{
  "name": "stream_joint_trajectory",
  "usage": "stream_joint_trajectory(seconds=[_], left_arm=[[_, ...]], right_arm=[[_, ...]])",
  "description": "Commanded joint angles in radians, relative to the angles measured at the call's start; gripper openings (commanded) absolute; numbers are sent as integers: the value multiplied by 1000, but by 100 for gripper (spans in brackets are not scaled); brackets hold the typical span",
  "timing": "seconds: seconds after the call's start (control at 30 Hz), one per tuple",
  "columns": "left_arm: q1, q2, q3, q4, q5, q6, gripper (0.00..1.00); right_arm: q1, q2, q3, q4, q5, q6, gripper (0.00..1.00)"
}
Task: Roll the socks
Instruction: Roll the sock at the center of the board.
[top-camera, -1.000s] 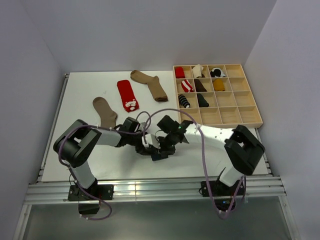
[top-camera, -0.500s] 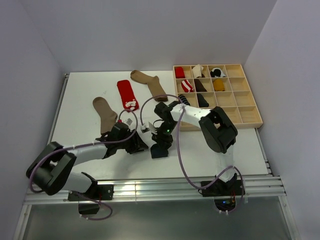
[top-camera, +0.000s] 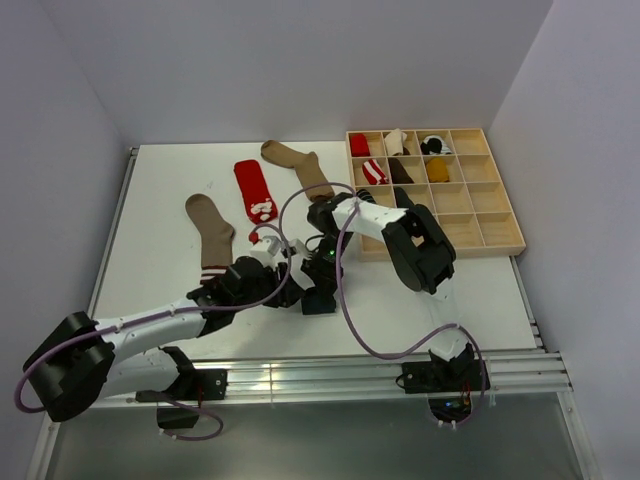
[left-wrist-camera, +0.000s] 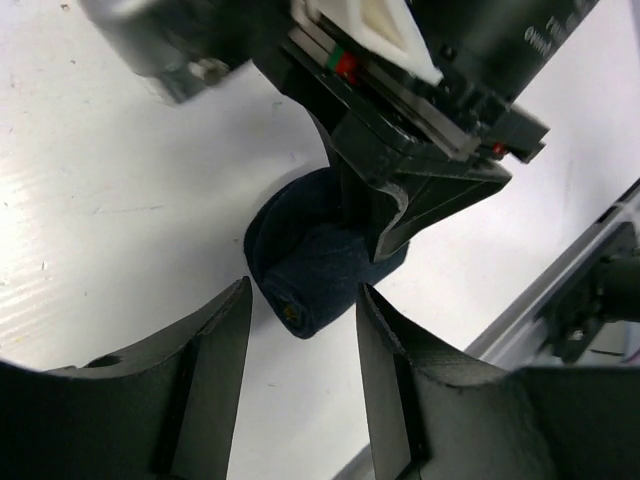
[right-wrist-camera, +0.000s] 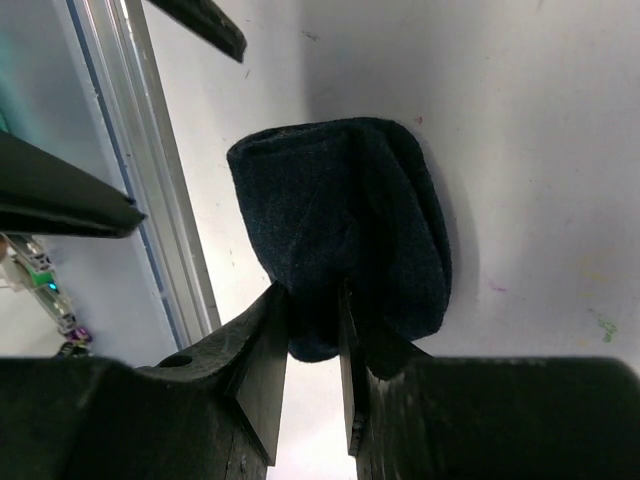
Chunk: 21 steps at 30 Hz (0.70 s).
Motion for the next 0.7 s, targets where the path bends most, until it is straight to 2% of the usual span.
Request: stream_joint_trajectory(seconds=[0.0,0.23,0.67], left_arm=[[-33,48,21,78,-61,100,51],[-87,150,40,141,-84,150,53],[-98,249,71,183,-41,170,54]], right_arm=[[-10,56,29,11,89,7,30],[-17,81,50,6,102,25,30],[-36,102,52,14,113,50,30]])
